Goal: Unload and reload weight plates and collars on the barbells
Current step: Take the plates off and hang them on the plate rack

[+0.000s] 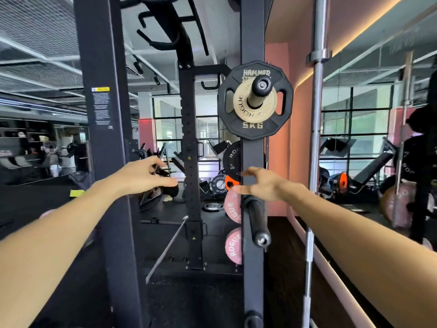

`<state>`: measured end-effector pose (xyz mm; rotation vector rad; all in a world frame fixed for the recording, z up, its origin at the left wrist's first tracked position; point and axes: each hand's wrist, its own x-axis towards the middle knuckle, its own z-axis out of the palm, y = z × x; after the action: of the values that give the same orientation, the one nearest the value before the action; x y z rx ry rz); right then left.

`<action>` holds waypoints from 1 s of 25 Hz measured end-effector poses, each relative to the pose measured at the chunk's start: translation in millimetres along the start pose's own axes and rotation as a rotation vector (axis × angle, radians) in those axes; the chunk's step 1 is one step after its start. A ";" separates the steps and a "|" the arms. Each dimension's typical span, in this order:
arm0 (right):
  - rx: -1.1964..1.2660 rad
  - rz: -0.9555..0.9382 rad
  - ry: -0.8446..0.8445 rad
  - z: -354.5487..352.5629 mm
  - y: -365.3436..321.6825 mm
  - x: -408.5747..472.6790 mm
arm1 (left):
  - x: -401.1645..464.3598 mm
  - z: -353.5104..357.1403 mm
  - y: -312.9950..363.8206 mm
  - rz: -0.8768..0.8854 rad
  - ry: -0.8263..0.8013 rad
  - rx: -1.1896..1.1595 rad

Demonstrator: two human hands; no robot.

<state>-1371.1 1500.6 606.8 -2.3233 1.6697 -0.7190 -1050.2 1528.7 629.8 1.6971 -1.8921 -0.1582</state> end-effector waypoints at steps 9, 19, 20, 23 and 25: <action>0.080 -0.119 -0.092 80.8 -182.8 5.4 | -86.7 -117.5 -143.5 -0.098 0.096 0.008; 0.131 -0.106 -0.100 196.0 -376.5 10.4 | -139.1 -210.6 -314.6 -0.093 0.066 -0.024; 0.129 -0.098 -0.097 203.7 -384.5 14.6 | -135.2 -210.9 -325.8 -0.082 0.052 -0.021; 0.121 -0.084 -0.080 221.7 -392.9 32.5 | -117.8 -204.5 -350.5 -0.050 0.000 -0.055; 0.121 -0.071 -0.076 233.4 -391.6 50.6 | -97.6 -199.4 -367.7 -0.039 -0.022 -0.059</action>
<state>-916.9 1560.6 584.7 -2.3047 1.4766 -0.7151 -630.5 1611.5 591.9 1.7005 -1.8529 -0.2466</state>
